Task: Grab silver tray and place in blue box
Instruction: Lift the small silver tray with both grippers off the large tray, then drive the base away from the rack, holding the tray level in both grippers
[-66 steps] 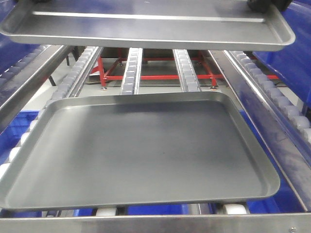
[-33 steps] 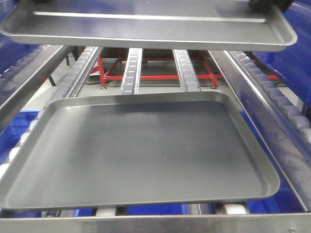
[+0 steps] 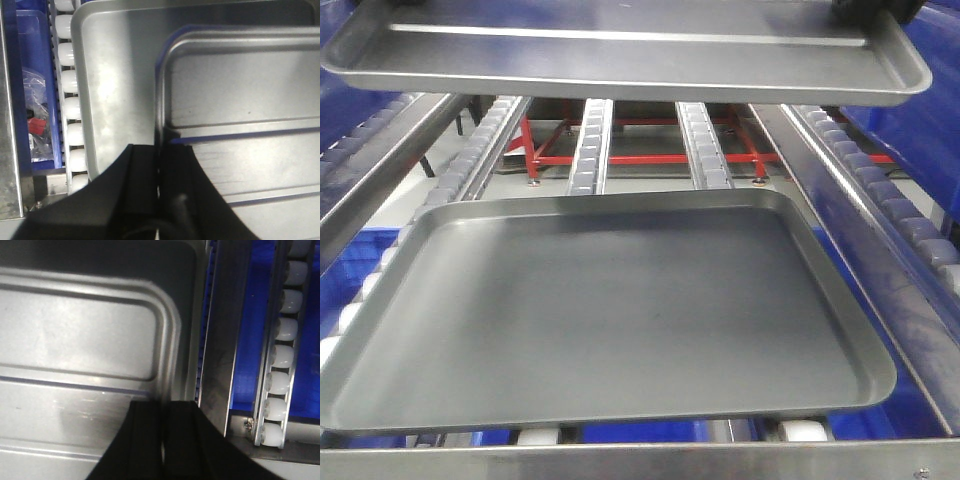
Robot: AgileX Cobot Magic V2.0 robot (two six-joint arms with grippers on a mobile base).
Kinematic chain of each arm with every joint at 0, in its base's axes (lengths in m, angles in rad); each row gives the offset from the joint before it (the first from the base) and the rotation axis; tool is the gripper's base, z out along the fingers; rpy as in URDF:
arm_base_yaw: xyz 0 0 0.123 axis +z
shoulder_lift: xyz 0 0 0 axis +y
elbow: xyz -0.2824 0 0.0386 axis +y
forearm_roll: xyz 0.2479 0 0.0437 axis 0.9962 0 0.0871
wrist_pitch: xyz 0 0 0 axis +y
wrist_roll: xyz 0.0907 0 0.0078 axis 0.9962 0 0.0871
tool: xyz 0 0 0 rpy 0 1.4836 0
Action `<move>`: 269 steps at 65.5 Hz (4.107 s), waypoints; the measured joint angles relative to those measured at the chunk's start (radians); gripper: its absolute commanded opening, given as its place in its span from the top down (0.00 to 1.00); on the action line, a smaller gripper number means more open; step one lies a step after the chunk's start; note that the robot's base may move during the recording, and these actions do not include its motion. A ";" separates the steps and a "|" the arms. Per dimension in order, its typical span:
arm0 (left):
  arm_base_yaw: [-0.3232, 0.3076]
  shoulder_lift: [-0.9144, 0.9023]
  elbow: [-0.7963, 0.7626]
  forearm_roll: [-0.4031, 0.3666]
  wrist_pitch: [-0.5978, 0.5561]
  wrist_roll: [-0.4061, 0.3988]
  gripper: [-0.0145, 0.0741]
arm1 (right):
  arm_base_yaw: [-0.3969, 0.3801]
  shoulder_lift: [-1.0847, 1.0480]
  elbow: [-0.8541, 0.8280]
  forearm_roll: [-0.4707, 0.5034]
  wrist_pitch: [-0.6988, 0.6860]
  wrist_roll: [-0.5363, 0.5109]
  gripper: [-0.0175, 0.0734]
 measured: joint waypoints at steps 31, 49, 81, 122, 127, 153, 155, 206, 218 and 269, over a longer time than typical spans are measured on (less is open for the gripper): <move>0.000 0.007 -0.002 -0.001 0.000 0.000 0.95 | 0.000 0.000 0.000 0.000 0.000 0.000 0.74; 0.000 0.018 -0.002 0.005 0.002 -0.002 0.95 | 0.000 0.000 0.000 0.000 0.000 0.000 0.74; 0.000 0.018 -0.002 0.005 0.000 -0.004 0.95 | 0.000 0.000 0.000 -0.002 0.001 0.000 0.74; 0.000 0.020 -0.002 0.005 -0.002 -0.004 0.95 | 0.000 0.000 0.000 -0.002 0.004 0.000 0.74; 0.000 0.020 -0.002 0.003 -0.002 -0.004 0.95 | 0.000 0.000 0.000 -0.002 0.004 0.000 0.74; 0.000 0.020 -0.002 0.001 -0.002 -0.004 0.95 | 0.000 0.000 0.000 -0.002 0.007 0.000 0.74; 0.000 0.020 -0.002 0.001 -0.002 -0.004 0.95 | 0.000 0.000 0.000 -0.002 0.007 0.000 0.74; -0.001 0.020 -0.002 0.000 -0.002 -0.004 0.95 | 0.000 0.000 0.000 -0.002 0.009 0.000 0.74; -0.001 0.020 -0.002 0.000 -0.002 -0.004 0.95 | 0.000 0.000 0.000 -0.002 0.009 0.000 0.74; -0.001 0.020 -0.002 -0.002 -0.002 -0.004 0.95 | 0.000 0.000 0.000 -0.002 0.010 0.000 0.74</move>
